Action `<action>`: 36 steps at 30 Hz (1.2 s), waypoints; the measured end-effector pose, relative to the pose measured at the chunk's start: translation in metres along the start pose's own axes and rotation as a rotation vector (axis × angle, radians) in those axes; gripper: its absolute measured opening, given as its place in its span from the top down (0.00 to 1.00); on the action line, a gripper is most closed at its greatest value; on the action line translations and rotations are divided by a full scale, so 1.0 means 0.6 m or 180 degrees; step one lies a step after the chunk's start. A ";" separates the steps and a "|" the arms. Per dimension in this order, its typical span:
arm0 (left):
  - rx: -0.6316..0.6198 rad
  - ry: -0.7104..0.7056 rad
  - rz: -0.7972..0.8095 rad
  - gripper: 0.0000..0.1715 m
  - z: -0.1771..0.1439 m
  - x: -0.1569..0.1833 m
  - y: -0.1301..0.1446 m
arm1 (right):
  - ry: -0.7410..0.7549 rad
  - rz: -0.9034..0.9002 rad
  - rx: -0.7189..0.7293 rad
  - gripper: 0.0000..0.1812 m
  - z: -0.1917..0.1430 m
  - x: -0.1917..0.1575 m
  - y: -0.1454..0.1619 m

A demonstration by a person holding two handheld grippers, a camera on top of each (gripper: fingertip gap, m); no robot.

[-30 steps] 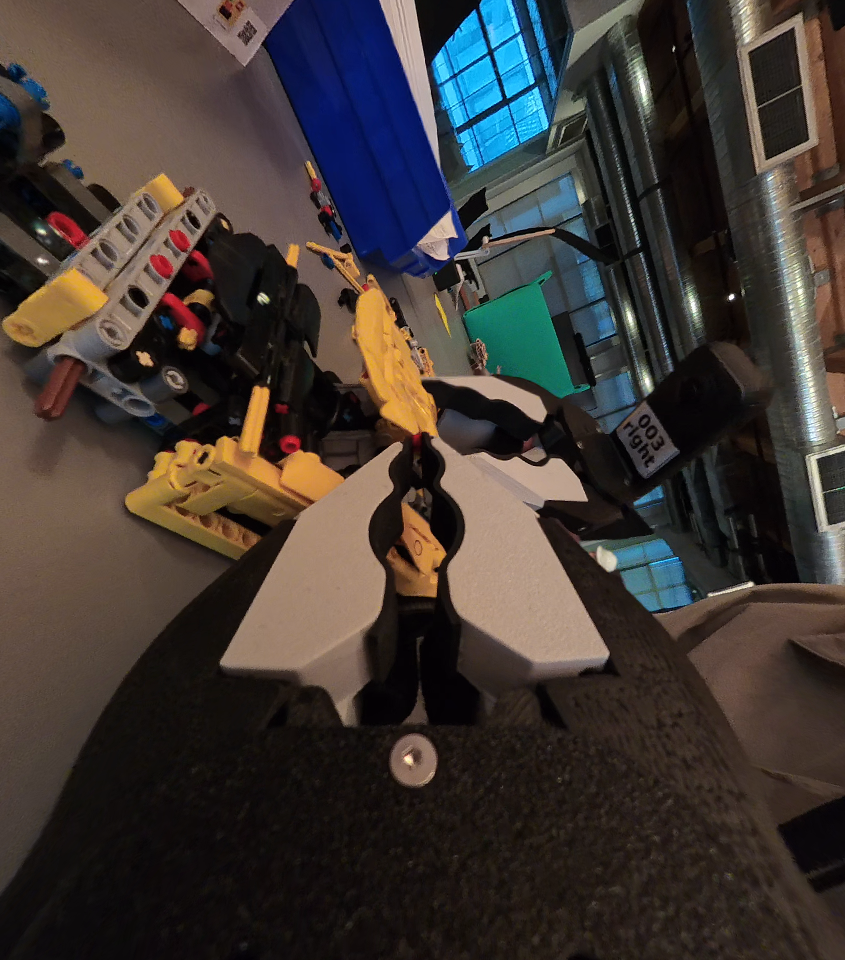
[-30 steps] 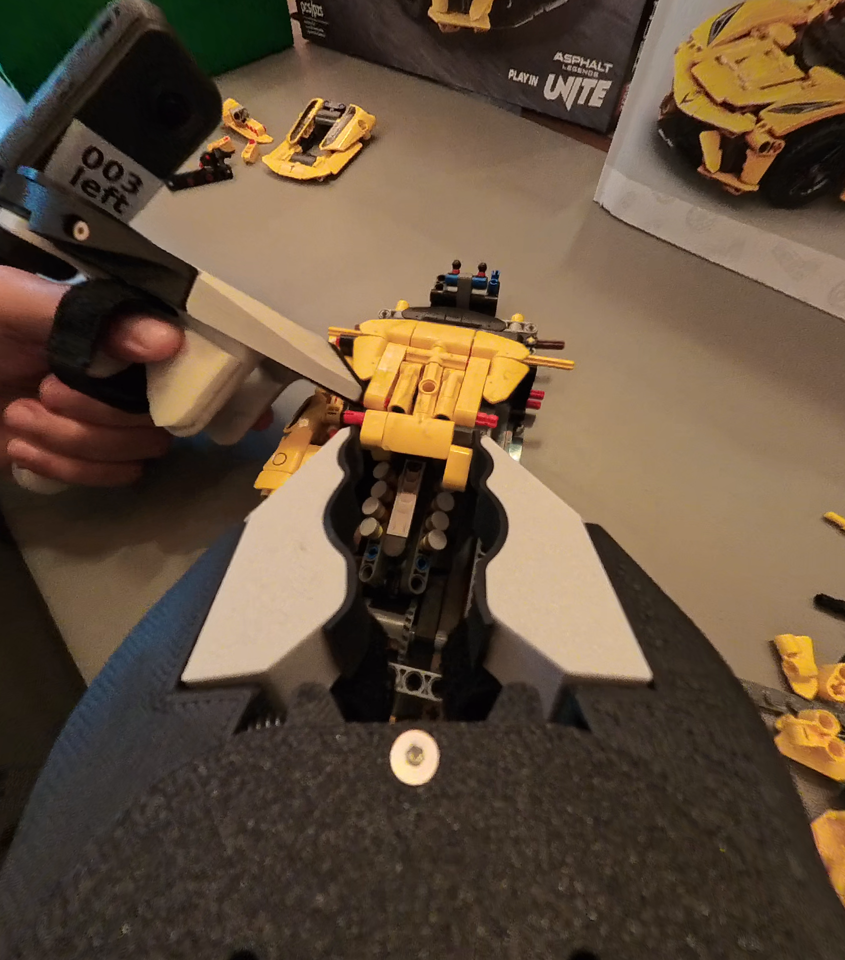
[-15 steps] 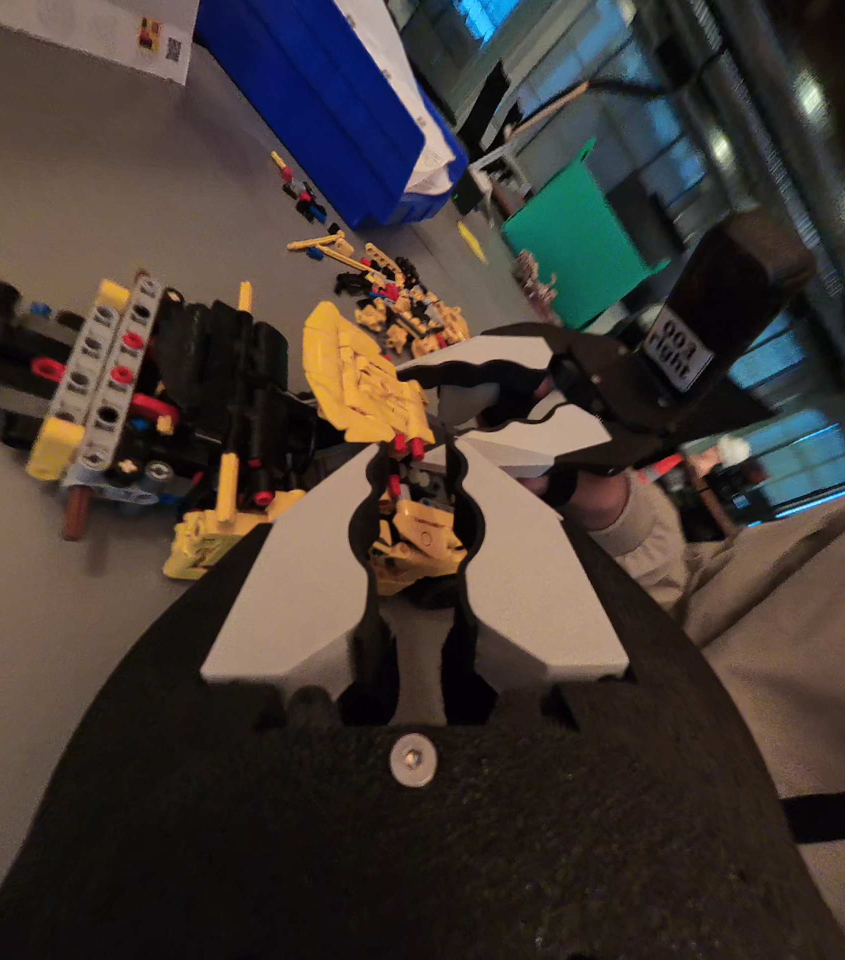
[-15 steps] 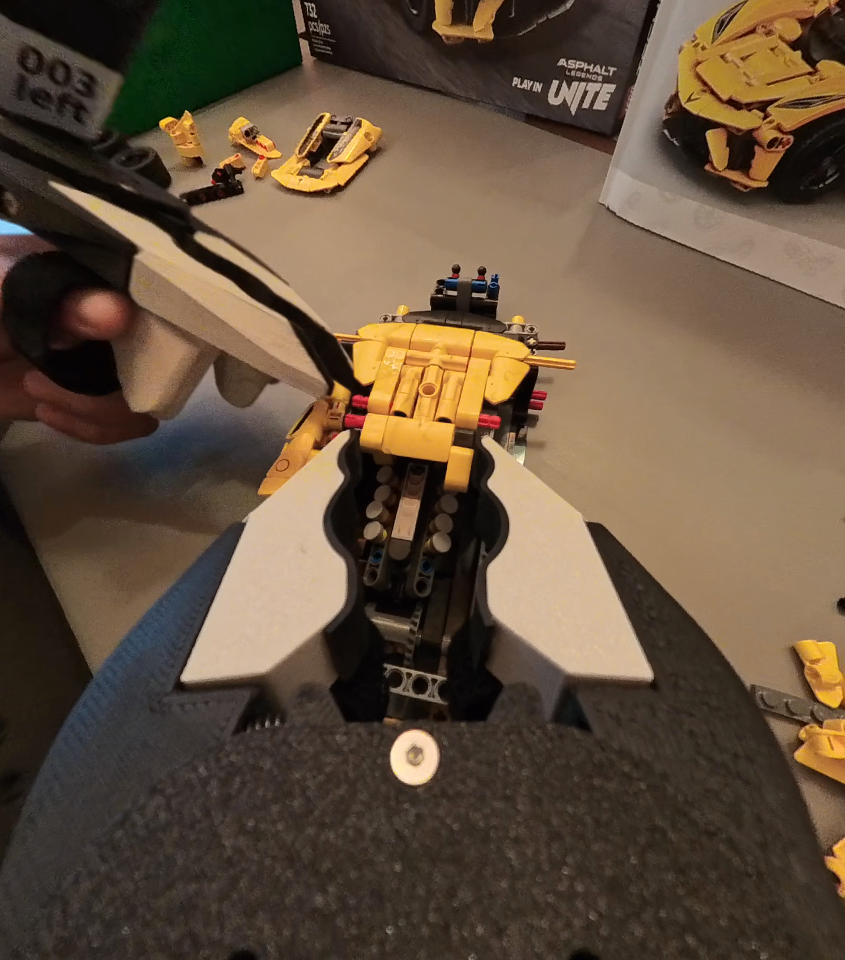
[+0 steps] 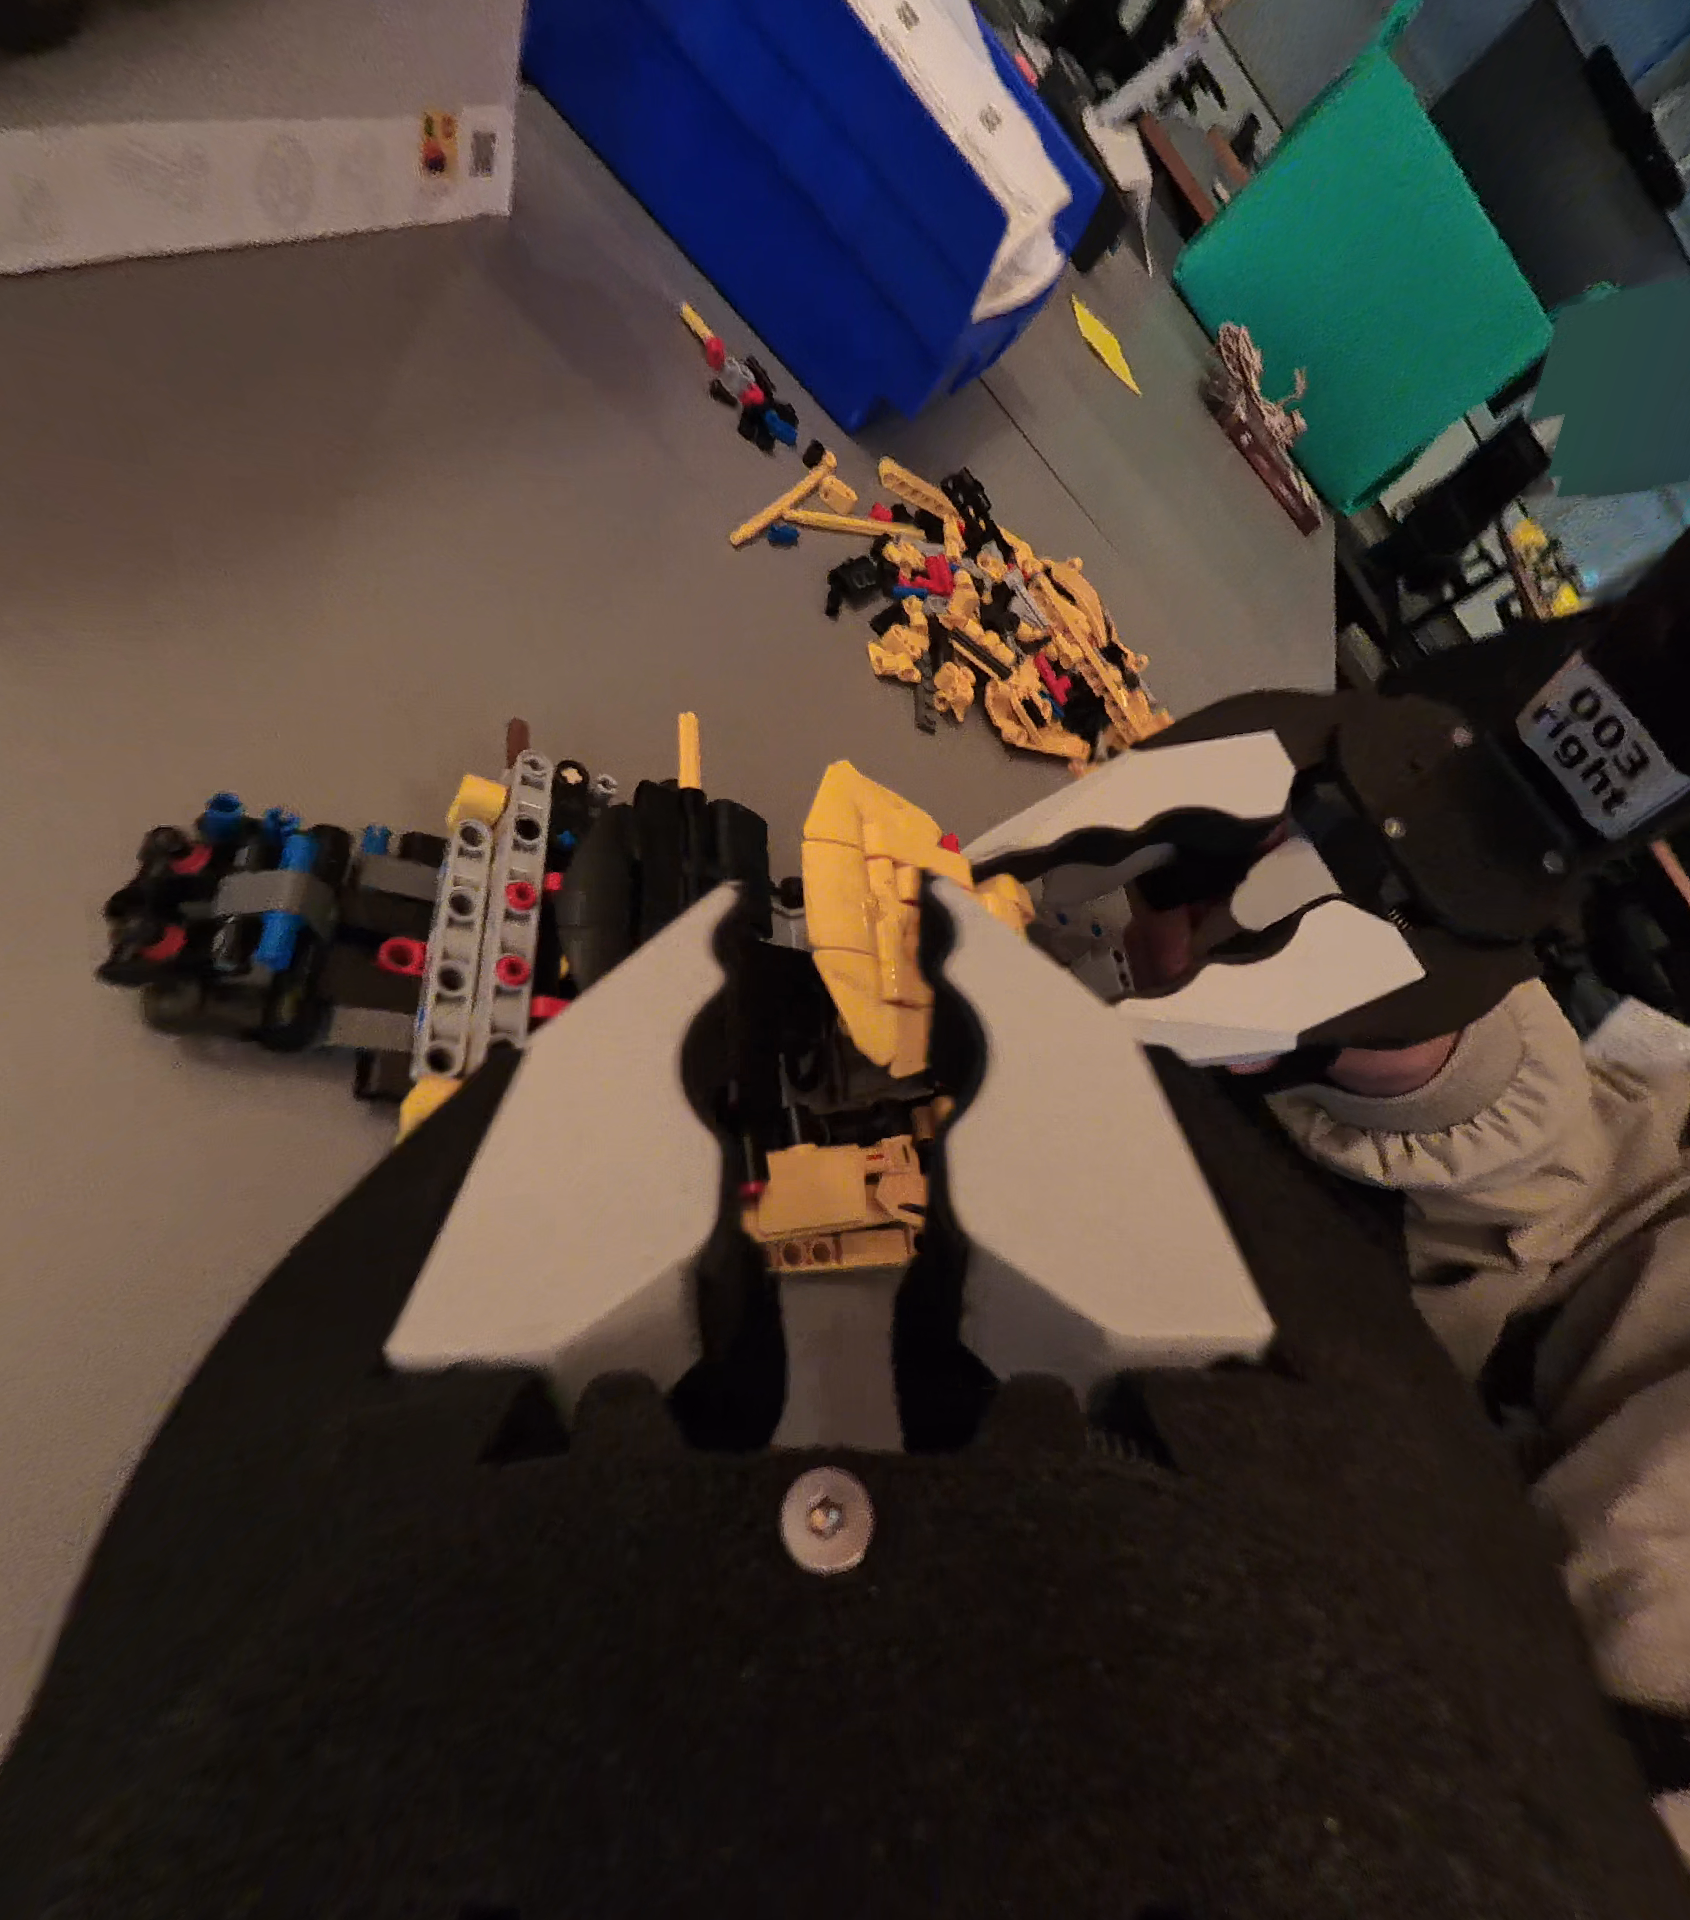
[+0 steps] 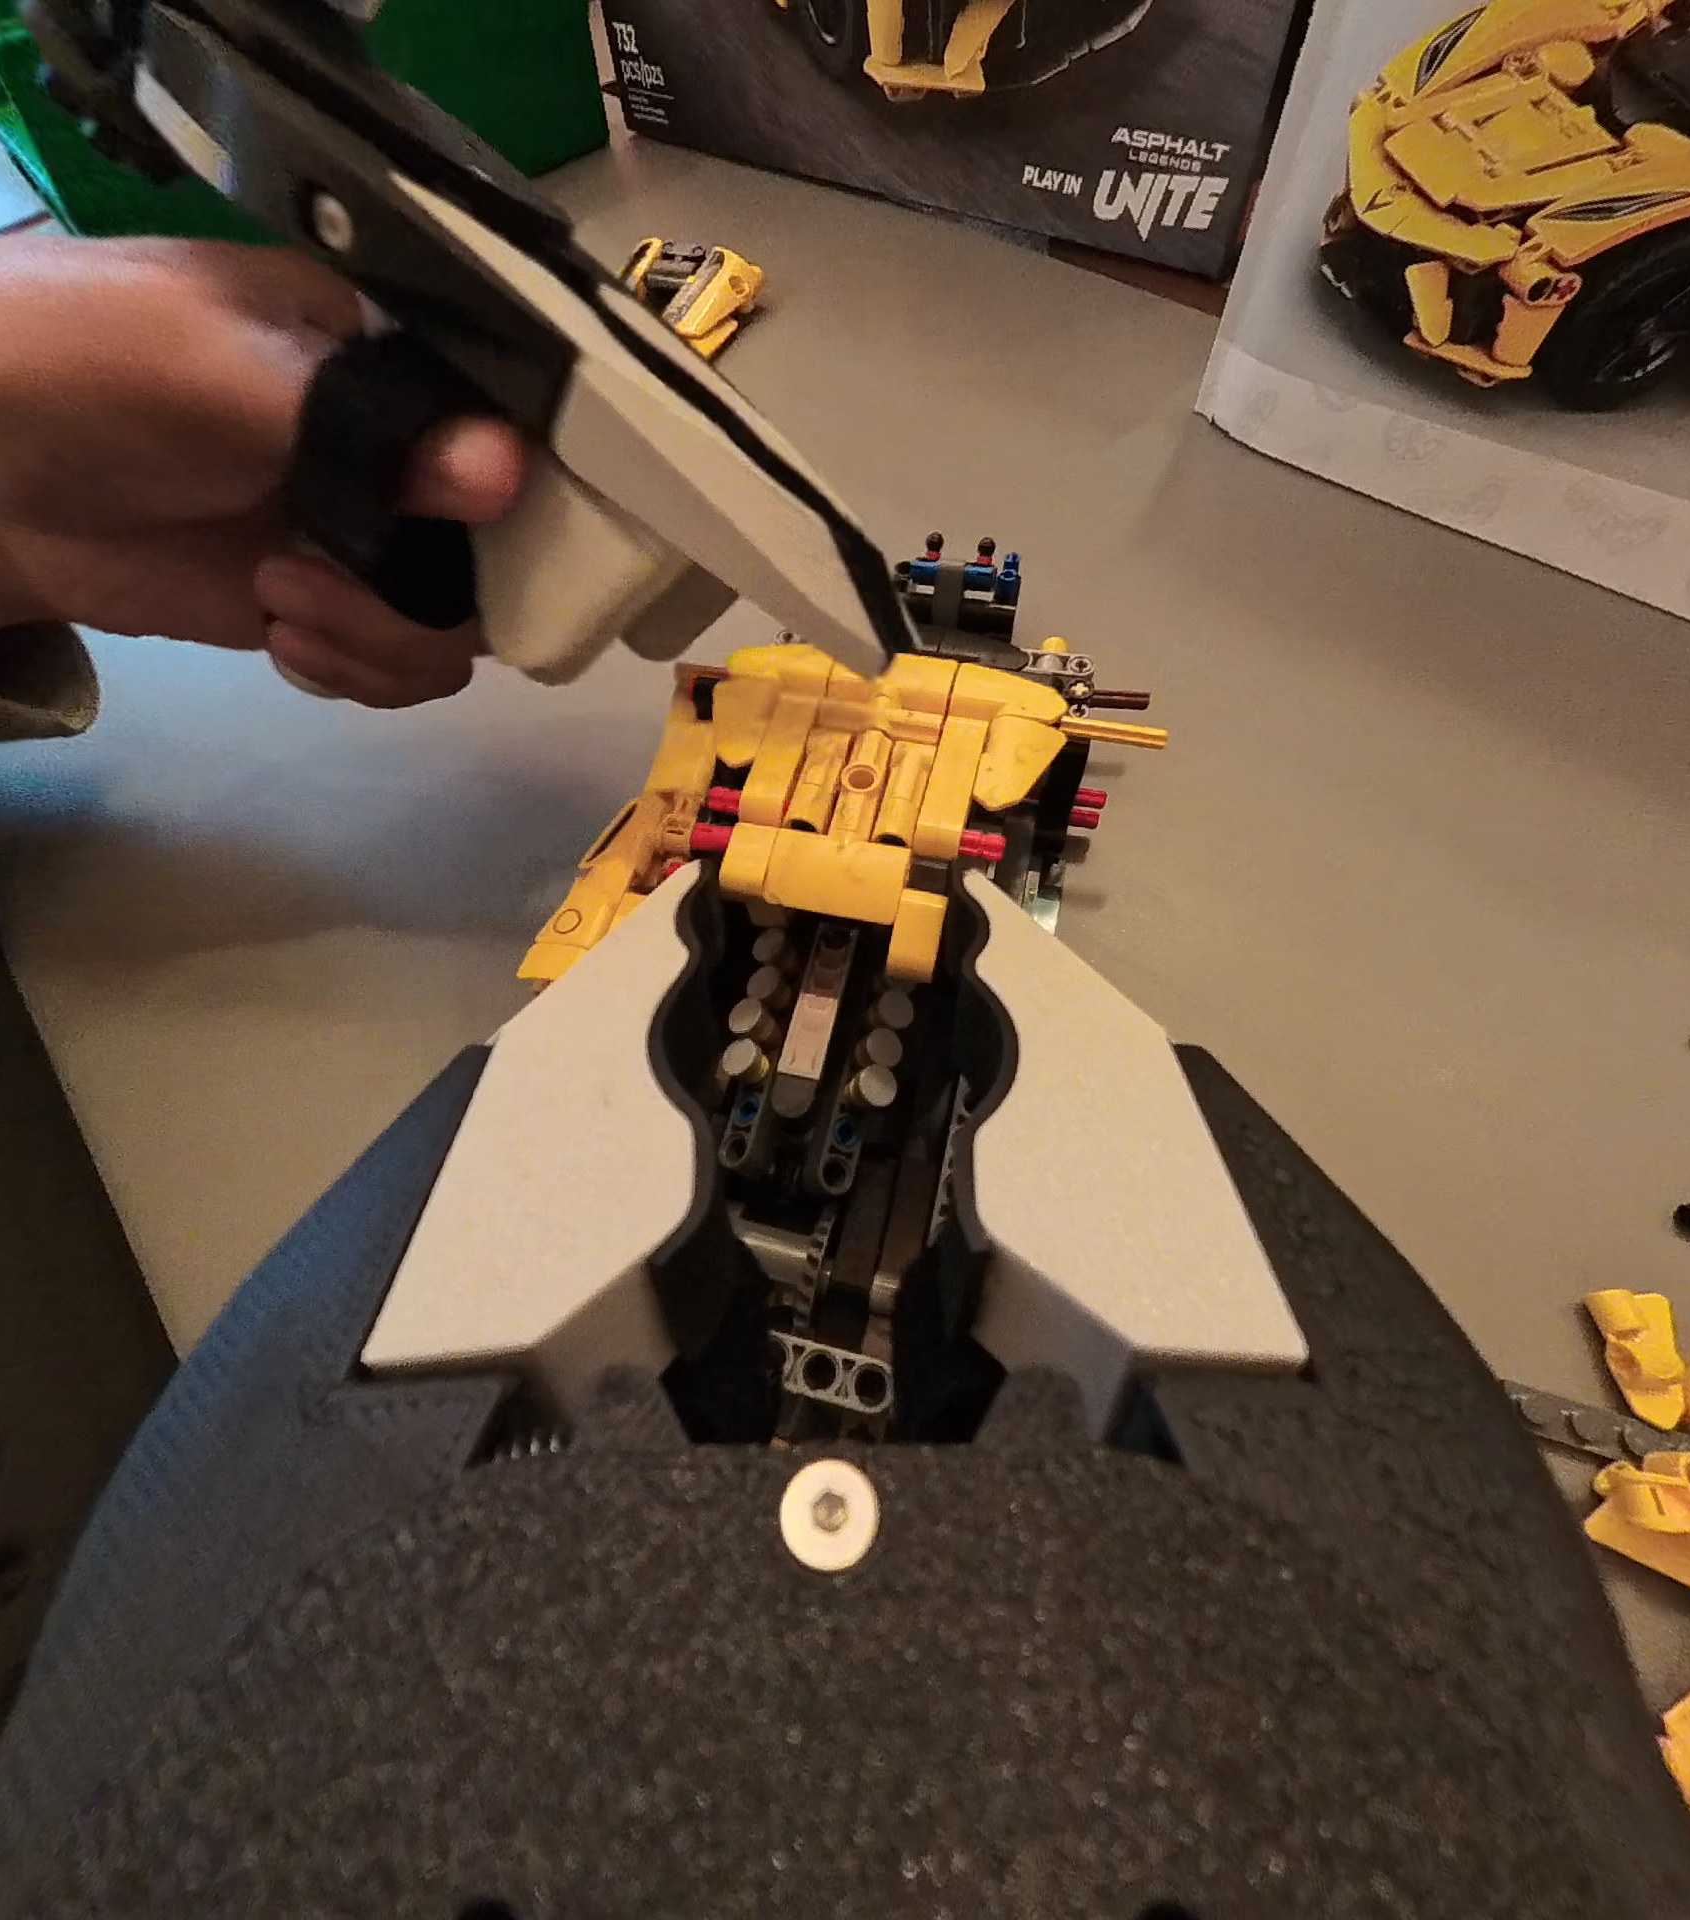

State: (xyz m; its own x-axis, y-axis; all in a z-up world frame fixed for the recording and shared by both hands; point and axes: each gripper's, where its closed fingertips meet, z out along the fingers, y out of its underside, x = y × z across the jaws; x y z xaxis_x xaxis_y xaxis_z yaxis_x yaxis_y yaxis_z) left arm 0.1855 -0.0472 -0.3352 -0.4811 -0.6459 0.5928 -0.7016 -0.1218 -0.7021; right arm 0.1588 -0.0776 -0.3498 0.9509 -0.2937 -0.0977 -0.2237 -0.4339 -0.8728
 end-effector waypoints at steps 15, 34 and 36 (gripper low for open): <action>-0.0062 -0.0062 0.0499 0.90 0.028 0.009 0.016 | 0.0014 0.0101 0.0054 0.78 -0.012 0.003 0.007; -0.0116 0.0096 0.1618 0.82 -0.053 0.072 0.106 | 0.0123 0.0348 0.0461 0.78 -0.061 0.021 -0.003; -0.0054 -0.0150 0.1980 0.82 -0.043 0.079 0.114 | 0.0098 0.0363 0.0502 0.80 -0.063 0.020 -0.006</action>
State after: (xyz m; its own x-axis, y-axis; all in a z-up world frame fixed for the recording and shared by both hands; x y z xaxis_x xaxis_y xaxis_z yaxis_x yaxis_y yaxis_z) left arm 0.1014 -0.0668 -0.3452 -0.7789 -0.6246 0.0567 -0.3059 0.2994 -0.9037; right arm 0.1628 -0.1119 -0.3296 0.9137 -0.3604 -0.1877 -0.2911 -0.2582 -0.9212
